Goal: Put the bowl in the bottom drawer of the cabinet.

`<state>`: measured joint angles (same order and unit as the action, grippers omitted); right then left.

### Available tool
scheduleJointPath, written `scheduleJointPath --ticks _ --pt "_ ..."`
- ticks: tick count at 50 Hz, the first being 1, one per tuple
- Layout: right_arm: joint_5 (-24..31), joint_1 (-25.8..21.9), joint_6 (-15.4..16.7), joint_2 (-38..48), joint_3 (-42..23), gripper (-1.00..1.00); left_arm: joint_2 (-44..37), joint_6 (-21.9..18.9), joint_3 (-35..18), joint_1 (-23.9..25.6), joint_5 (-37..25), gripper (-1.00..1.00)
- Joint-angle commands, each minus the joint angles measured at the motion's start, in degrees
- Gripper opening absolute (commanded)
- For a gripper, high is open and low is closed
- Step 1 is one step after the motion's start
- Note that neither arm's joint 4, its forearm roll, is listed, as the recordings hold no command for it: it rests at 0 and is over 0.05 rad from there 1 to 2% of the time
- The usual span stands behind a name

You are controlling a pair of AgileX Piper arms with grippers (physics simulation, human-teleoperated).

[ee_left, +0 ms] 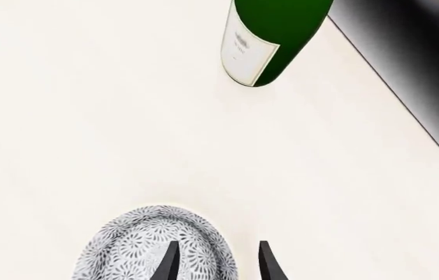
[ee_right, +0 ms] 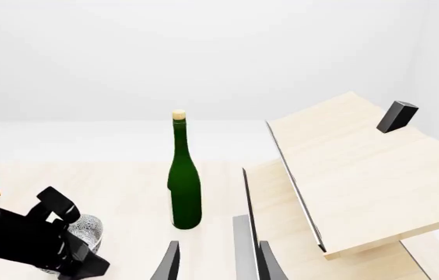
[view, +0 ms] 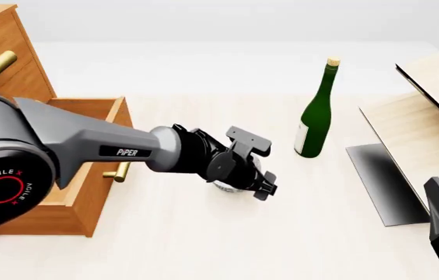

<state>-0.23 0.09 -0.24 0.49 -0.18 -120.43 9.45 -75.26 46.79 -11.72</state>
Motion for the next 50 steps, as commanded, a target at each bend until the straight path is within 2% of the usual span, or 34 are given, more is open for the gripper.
scheduleJointPath --ticks 1,5,6,13,15,50 --pt "0.0 -0.01 0.0 -0.01 0.01 1.0 -0.53 0.47 0.2 0.25 0.54 1.0" --pt "0.0 0.0 0.01 0.0 0.01 1.0 -0.46 0.03 0.25 0.04 0.53 1.0" --pt "0.0 0.01 -0.01 -0.01 0.01 1.0 -0.4 0.03 0.25 0.01 0.56 -1.0" --pt "0.0 0.0 0.01 -0.01 0.01 1.0 0.58 -0.95 0.14 -0.65 0.42 -1.0" --pt "0.0 0.0 -0.03 0.0 0.01 1.0 0.73 -1.92 -0.33 -2.6 0.76 -1.0" --pt "0.0 -0.01 0.0 -0.01 0.01 1.0 11.47 -3.68 2.62 -5.14 1.89 -1.0"
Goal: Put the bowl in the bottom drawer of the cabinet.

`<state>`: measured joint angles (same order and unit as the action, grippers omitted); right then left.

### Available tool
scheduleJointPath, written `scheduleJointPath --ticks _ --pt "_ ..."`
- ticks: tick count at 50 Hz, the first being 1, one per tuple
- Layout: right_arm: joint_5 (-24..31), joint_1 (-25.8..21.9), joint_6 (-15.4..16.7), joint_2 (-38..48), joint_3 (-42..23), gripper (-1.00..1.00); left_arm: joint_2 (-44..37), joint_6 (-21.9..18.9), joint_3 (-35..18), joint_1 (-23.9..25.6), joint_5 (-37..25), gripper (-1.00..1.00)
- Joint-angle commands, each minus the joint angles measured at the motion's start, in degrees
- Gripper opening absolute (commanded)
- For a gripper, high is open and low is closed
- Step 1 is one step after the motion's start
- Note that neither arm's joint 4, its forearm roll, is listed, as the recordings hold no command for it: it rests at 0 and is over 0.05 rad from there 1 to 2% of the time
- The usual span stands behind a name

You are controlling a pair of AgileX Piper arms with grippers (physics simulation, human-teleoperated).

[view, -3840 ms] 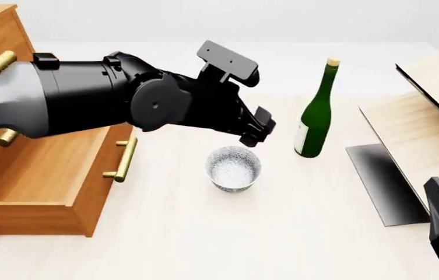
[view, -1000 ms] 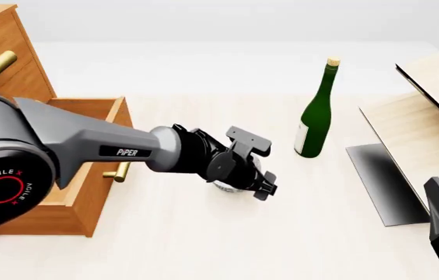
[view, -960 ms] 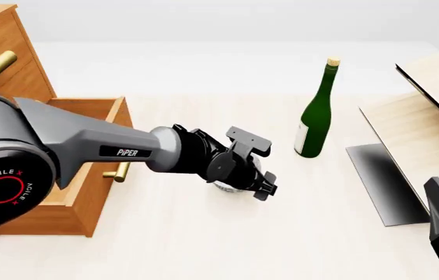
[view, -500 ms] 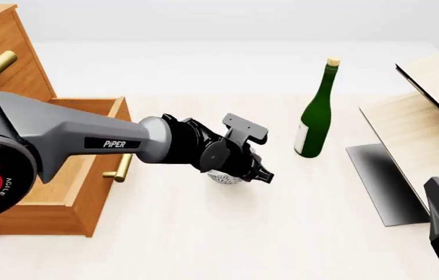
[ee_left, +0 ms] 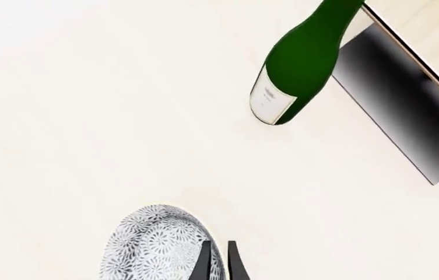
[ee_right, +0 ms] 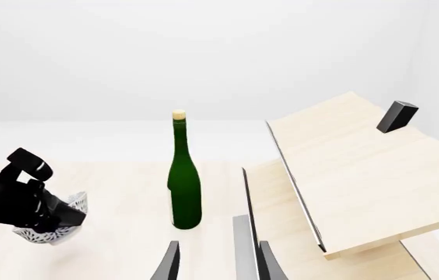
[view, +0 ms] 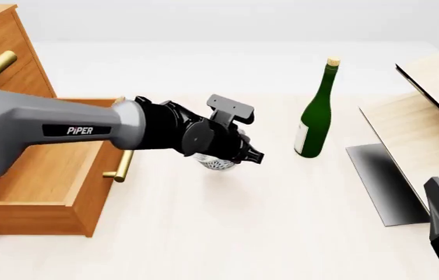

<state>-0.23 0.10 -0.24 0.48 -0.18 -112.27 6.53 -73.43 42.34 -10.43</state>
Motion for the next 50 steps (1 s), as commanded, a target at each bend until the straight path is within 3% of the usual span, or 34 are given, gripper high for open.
scheduleJointPath --ticks 1,15,18,25,50 --pt "0.0 0.0 0.01 0.0 0.0 1.0 3.59 -0.64 1.23 -0.56 1.13 -1.0" --pt "0.0 0.0 0.0 -0.01 0.0 1.0 10.16 -0.03 3.21 -0.22 -0.26 -1.0" --pt "0.0 0.0 0.01 0.0 0.0 1.0 10.75 0.28 5.31 -0.93 1.89 -1.0" --pt "0.0 0.0 0.01 0.0 0.0 1.0 14.26 -0.12 4.35 -1.55 -1.83 -1.0" --pt "0.0 -0.01 0.0 0.01 0.0 1.0 24.15 0.67 11.07 -6.35 -1.86 -1.0"
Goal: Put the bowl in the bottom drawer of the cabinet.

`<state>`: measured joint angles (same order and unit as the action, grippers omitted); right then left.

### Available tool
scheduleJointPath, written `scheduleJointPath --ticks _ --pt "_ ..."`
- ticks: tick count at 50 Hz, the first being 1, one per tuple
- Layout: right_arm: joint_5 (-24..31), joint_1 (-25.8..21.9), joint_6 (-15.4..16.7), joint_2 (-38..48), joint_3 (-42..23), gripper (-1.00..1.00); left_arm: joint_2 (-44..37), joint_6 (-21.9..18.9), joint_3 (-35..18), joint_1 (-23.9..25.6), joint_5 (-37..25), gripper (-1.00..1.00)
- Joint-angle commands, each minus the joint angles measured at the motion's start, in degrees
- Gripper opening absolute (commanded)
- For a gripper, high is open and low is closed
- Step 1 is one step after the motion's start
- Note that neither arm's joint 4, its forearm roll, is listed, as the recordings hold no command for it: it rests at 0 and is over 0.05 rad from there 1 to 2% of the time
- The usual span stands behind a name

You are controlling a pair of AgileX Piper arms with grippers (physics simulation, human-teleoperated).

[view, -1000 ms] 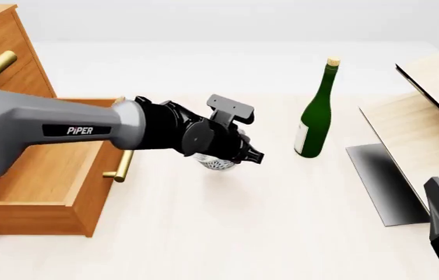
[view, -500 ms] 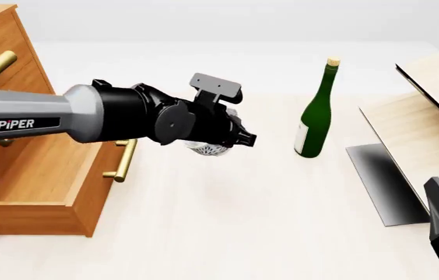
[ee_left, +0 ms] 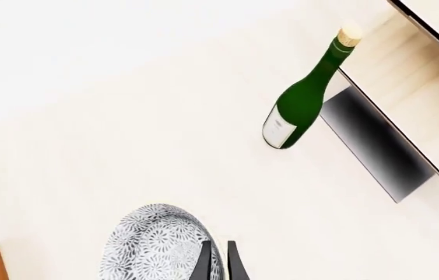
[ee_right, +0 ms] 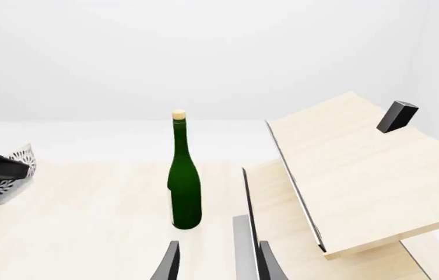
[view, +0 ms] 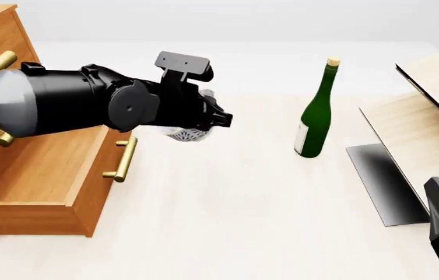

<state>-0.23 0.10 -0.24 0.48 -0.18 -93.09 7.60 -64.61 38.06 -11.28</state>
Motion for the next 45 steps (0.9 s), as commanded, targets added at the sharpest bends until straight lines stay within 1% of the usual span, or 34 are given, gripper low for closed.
scheduleJointPath --ticks 1,18,23,32,36,39,42,43,44,45 --pt "0.0 0.0 0.0 0.0 0.0 1.0 5.31 -0.26 2.39 -2.19 -1.1 -1.0" --pt "0.0 -0.01 0.0 0.0 0.0 1.0 11.37 -2.14 5.58 -5.25 -1.74 -1.0" --pt "0.0 0.0 0.0 0.0 0.0 1.0 12.55 -2.1 6.74 -6.07 -1.44 -1.0" --pt "0.0 0.01 0.0 0.0 0.0 1.0 13.5 -2.37 7.3 -6.91 -1.42 -1.0" --pt "0.0 0.01 -0.01 0.0 0.0 1.0 14.66 -2.42 8.45 -8.14 -0.92 -1.0" --pt "0.0 -0.01 0.0 0.0 0.0 1.0 15.13 -2.23 9.12 -7.96 -0.66 -1.0" --pt "0.0 0.0 0.01 0.01 0.0 1.0 16.13 -2.29 9.47 -8.54 -0.94 -1.0" --pt "0.0 0.0 0.0 0.0 0.0 1.0 17.24 -2.45 8.43 -9.06 -2.84 -1.0" --pt "0.0 0.0 -0.01 0.01 0.0 1.0 17.63 -2.58 8.13 -9.32 -3.37 -1.0" --pt "0.0 0.0 0.01 0.0 0.0 1.0 17.33 -2.43 9.86 -9.47 -1.22 -1.0"
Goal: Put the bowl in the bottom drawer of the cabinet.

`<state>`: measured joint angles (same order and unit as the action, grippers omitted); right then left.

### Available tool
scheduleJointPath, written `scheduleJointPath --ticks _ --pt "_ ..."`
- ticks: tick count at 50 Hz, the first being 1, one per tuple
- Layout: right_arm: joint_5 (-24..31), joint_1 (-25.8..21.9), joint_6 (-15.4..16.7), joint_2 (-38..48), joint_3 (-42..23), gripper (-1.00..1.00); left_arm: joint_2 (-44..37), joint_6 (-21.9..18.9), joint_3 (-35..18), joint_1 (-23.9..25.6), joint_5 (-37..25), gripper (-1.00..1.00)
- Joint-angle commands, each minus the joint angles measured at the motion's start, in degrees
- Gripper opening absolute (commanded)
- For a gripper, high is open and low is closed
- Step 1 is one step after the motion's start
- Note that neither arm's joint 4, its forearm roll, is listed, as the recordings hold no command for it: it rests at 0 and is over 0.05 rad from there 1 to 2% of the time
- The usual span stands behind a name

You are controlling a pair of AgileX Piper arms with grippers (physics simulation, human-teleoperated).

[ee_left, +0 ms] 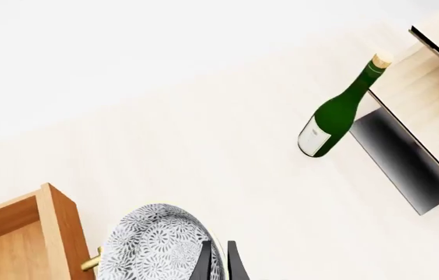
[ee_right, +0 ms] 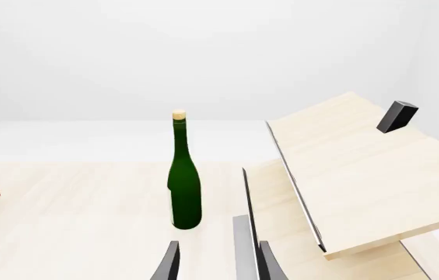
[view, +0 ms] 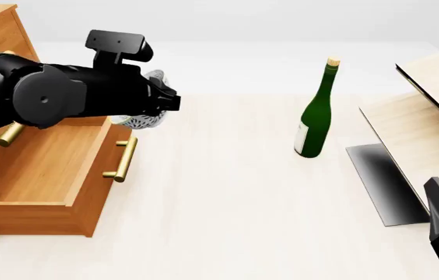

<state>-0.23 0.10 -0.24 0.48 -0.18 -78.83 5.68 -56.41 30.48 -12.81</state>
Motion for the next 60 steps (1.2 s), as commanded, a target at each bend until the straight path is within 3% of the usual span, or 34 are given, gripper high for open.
scheduleJointPath --ticks 1,37,39,45,54,56,58,59,60 --pt "0.0 0.01 0.0 0.01 0.0 1.0 3.25 -0.68 1.92 -2.1 0.48 -1.0" --pt "0.0 0.01 -0.01 0.0 0.0 1.0 10.21 -0.14 9.24 -10.39 2.17 -1.0" --pt "0.0 0.0 0.0 -0.01 0.0 1.0 11.51 -0.22 7.02 -10.88 -1.21 -1.0" --pt "0.0 0.0 0.0 -0.01 0.0 1.0 13.06 -0.27 7.52 -12.45 -2.12 -1.0" --pt "0.0 -0.01 0.01 -0.01 0.0 1.0 14.21 0.19 9.34 -14.73 -0.8 -1.0" --pt "0.0 0.0 0.0 0.0 0.0 1.0 14.21 0.11 12.68 -15.23 2.38 -1.0" --pt "0.0 0.0 0.0 0.0 0.0 1.0 14.9 0.08 10.32 -15.73 -0.6 -1.0" --pt "0.0 0.0 0.0 0.0 0.0 1.0 14.47 0.11 13.24 -15.95 2.66 -1.0" --pt "0.0 -0.01 0.01 0.0 0.0 1.0 14.61 0.08 11.45 -16.29 0.77 -1.0"
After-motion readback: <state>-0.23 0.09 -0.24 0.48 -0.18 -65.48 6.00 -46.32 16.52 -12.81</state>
